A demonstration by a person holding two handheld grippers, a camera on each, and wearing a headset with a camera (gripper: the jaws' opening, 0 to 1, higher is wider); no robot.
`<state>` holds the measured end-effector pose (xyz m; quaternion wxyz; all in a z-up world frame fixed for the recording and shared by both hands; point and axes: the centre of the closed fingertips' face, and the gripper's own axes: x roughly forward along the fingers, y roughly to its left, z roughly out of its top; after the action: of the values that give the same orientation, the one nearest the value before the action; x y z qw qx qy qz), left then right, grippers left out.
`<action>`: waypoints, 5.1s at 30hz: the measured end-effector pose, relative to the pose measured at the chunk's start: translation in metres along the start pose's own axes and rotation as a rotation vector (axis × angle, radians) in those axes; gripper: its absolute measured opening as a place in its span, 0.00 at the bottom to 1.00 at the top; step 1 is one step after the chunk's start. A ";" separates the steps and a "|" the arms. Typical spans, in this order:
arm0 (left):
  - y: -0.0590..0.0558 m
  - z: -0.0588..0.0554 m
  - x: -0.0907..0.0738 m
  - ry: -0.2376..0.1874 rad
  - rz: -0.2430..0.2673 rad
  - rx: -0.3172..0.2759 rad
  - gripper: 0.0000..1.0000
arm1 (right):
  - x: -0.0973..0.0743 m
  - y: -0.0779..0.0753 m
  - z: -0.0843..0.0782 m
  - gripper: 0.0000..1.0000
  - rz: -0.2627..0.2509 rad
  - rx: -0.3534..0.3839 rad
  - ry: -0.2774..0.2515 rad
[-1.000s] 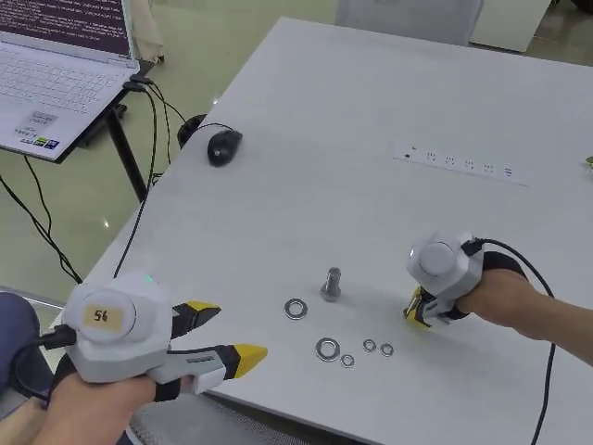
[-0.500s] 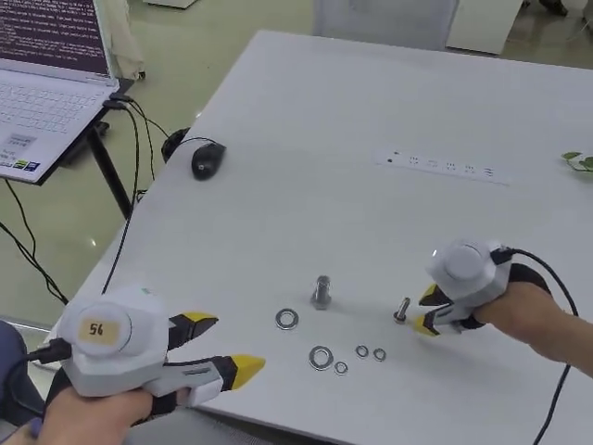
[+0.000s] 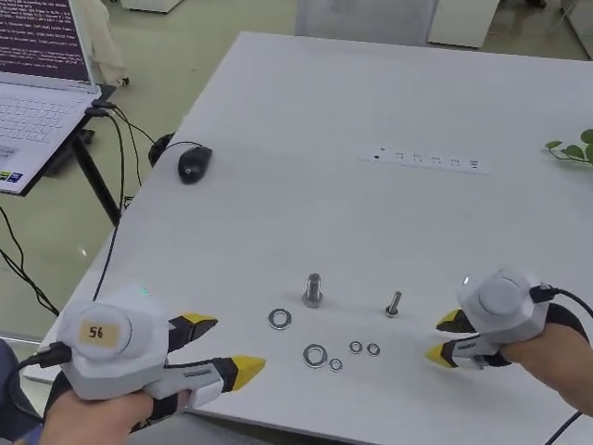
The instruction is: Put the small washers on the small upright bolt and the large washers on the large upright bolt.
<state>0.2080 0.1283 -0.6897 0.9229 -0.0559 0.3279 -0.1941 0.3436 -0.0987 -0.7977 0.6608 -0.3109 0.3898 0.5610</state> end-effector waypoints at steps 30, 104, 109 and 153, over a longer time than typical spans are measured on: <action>0.005 0.013 0.011 0.055 -0.144 0.099 0.52 | 0.042 0.049 0.036 0.24 0.009 0.072 -0.034; 0.015 0.024 0.006 0.018 -0.098 0.062 0.51 | 0.012 0.012 0.054 0.14 -0.025 0.006 -0.035; 0.016 0.023 0.006 0.016 -0.096 0.060 0.51 | -0.003 0.001 0.064 0.14 -0.042 -0.036 -0.020; 0.019 0.025 0.006 0.014 -0.088 0.049 0.51 | 0.009 -0.033 0.082 0.14 0.018 -0.198 0.134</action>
<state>0.2340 0.1428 -0.6786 0.9122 -0.0464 0.3268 -0.2427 0.3903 -0.0305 -0.7646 0.5941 -0.4079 0.3785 0.5808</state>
